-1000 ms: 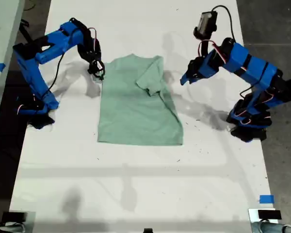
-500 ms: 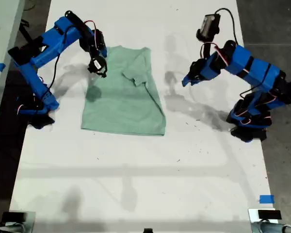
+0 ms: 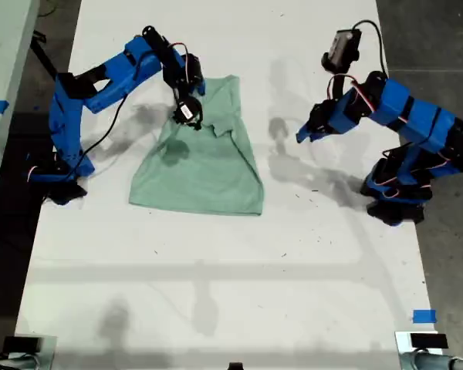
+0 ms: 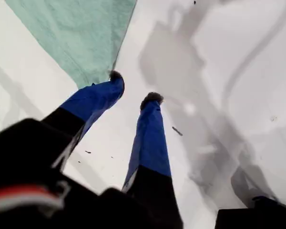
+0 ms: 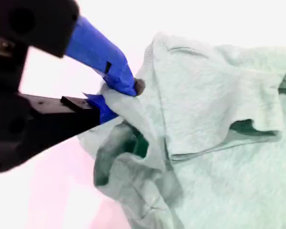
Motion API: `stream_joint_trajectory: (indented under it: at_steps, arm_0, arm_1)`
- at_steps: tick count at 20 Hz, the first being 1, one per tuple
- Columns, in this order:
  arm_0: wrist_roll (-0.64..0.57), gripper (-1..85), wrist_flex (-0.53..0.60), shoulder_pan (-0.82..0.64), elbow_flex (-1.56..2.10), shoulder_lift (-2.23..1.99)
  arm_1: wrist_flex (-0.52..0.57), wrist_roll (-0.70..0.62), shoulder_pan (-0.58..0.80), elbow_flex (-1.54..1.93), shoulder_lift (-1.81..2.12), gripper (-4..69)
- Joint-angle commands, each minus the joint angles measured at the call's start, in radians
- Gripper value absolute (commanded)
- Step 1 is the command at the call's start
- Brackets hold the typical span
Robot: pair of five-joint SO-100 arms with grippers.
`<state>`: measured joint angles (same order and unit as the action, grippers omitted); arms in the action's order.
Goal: Fold t-shirt
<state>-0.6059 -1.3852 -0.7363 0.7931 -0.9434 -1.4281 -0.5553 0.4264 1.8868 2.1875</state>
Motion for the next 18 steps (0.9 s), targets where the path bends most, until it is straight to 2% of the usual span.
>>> stream_joint_trajectory:
  at_steps: [1,3,4,5,6,9,13,15,16,18]
  arm_0:
    - [0.012,-0.1,0.046,0.038,-0.060,0.020]
    - [0.008,0.1,0.084,0.046,-0.060,0.071]
    - [0.005,5.1,0.106,0.054,-0.060,0.095]
    - [-0.006,16.6,0.129,0.063,-0.061,0.114]
    - [-0.020,21.8,0.144,0.072,-0.063,0.124]
    - [-0.041,24.2,0.098,0.084,-0.063,0.038]
    - [-0.089,23.8,-0.124,0.083,-0.021,-0.195]
    - [-0.120,23.9,-0.216,0.110,0.057,-0.322]
    - [-0.129,23.9,-0.241,0.137,0.121,-0.396]
    - [-0.126,23.9,-0.219,0.179,0.313,-0.566]
  arm_1:
    - [0.034,0.015,-0.011,0.018,0.084,12.6]
    - [0.037,0.018,-0.009,0.040,0.107,12.7]
    - [0.038,0.021,-0.009,0.051,0.115,12.7]
    - [0.040,0.026,-0.009,0.061,0.121,12.7]
    - [0.043,0.029,-0.009,0.075,0.129,12.7]
    - [0.058,0.034,-0.014,0.110,0.143,12.7]
    - [0.066,0.020,-0.032,0.132,0.150,12.6]
    - [0.110,-0.008,-0.066,0.133,0.149,13.1]
    - [0.143,-0.034,-0.092,0.129,0.132,13.7]
    - [0.184,-0.057,-0.129,0.115,0.086,15.6]
